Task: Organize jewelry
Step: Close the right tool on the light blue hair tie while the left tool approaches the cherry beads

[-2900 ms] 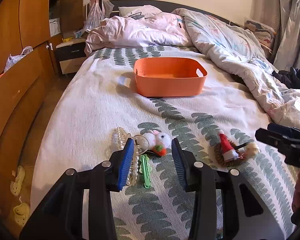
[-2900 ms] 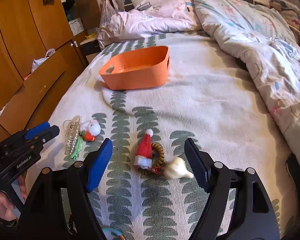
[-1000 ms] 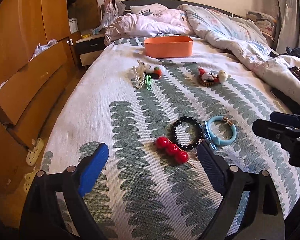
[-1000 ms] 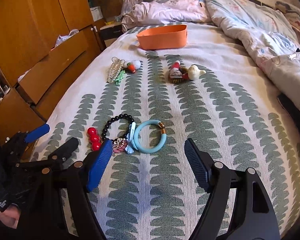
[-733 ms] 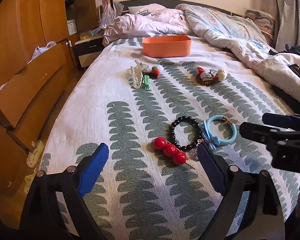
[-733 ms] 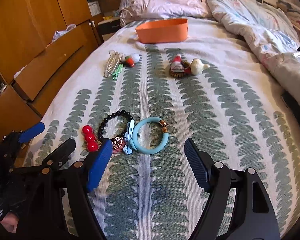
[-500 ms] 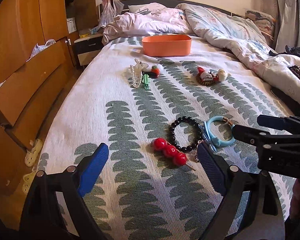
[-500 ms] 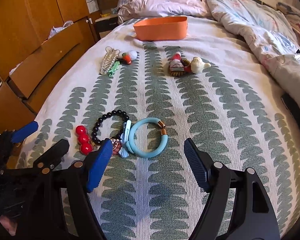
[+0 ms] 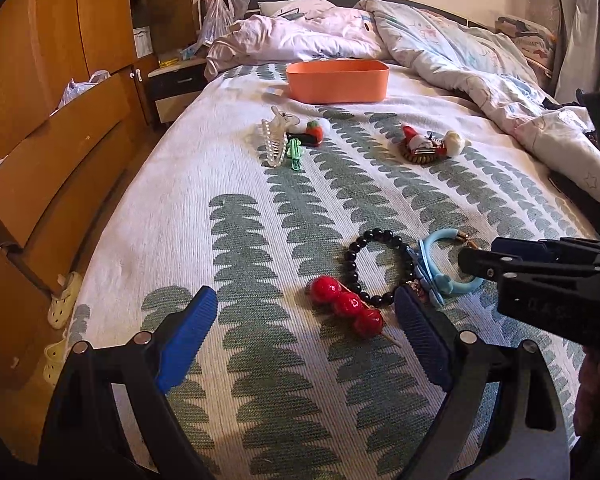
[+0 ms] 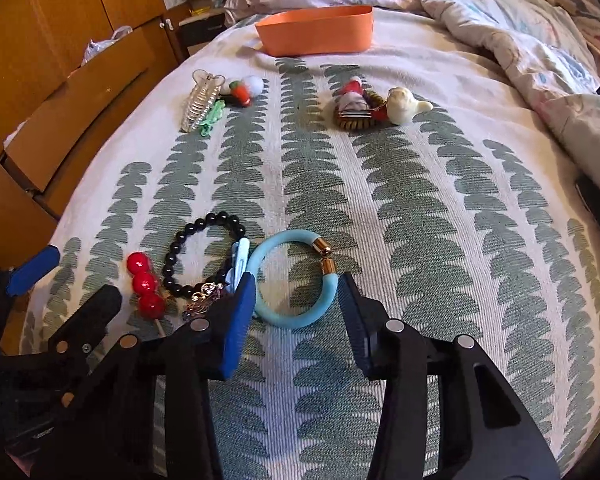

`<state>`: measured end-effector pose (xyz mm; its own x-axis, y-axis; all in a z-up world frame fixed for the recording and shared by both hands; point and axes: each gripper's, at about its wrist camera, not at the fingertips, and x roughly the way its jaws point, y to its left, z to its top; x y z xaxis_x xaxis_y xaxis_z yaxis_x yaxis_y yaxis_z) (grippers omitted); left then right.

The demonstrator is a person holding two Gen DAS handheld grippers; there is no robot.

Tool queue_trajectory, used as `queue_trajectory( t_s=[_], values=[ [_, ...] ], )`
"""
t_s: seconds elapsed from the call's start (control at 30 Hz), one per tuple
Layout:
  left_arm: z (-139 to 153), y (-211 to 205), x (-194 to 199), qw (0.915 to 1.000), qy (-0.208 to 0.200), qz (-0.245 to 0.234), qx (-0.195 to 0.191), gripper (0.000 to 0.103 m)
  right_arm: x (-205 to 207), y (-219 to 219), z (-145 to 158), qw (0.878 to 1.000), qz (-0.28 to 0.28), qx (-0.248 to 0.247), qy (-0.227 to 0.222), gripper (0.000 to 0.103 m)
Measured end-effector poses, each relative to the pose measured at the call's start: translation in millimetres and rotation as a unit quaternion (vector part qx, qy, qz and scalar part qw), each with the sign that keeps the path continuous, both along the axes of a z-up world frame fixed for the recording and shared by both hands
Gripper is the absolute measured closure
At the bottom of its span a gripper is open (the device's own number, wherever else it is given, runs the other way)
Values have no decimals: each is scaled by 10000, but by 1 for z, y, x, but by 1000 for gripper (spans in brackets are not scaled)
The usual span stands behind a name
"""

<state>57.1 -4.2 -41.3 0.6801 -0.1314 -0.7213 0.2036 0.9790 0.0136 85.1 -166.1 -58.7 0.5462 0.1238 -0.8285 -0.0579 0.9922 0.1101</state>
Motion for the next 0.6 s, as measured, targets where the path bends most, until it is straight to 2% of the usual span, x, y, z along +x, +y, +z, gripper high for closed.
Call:
queue_trajectory(
  t_s=[0.6],
  values=[
    [-8, -3, 11, 9999, 77, 2, 79, 14, 10, 4, -15, 9997, -41, -166, 196, 58]
  ],
)
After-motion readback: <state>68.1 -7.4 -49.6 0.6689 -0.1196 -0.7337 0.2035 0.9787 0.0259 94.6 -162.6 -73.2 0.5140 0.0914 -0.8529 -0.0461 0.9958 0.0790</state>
